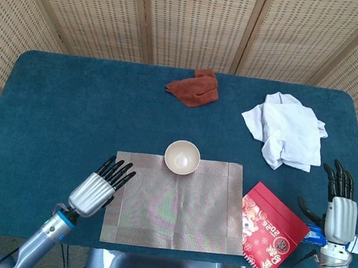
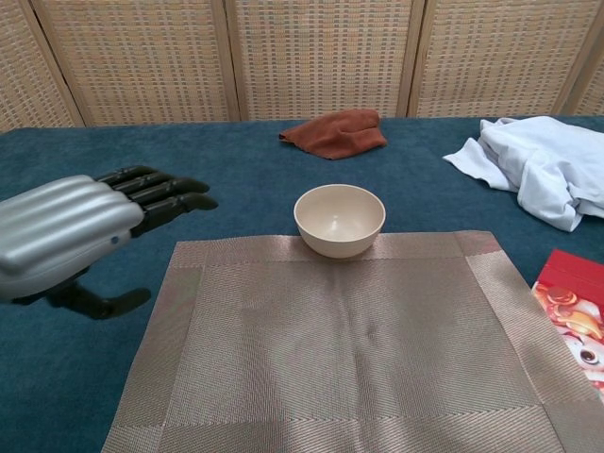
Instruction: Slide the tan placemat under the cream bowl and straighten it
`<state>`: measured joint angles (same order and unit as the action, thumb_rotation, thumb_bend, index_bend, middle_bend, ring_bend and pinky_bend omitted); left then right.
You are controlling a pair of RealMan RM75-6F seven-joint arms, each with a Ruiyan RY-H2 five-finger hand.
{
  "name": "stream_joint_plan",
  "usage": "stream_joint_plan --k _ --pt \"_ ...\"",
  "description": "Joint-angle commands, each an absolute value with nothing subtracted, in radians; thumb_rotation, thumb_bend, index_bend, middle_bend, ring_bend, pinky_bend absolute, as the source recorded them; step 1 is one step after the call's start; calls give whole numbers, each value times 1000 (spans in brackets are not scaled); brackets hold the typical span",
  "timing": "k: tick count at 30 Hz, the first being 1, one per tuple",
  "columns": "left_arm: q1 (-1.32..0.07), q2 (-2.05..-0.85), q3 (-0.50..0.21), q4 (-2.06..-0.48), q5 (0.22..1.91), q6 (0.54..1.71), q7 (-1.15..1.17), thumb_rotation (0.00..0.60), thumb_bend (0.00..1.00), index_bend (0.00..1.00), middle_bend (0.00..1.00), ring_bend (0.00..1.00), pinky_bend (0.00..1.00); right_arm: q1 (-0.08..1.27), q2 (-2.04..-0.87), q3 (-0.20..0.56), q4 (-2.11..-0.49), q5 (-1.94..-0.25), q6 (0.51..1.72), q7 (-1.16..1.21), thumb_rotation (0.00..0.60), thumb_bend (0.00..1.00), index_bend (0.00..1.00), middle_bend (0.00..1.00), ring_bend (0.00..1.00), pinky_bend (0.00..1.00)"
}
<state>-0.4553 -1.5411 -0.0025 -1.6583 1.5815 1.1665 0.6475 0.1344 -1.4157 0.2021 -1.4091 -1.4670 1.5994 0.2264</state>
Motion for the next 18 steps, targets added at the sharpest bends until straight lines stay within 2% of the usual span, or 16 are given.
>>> stream_joint_plan --k 1,12,18 --pt "-520 -1637 -86 -1579 1494 1092 682 600 361 101 0 0 0 135 -1416 204 -1406 -1463 1597 229 600 399 126 0 0 0" --pt "-693 -1895 -244 -1325 1366 994 721 600 361 206 0 0 0 141 -1419 216 -1385 -1437 1577 242 600 399 125 0 0 0" --pt "-782 -2006 -294 -1200 1311 963 747 600 361 239 0 0 0 142 -1420 222 -1377 -1424 1569 248 600 398 125 0 0 0"
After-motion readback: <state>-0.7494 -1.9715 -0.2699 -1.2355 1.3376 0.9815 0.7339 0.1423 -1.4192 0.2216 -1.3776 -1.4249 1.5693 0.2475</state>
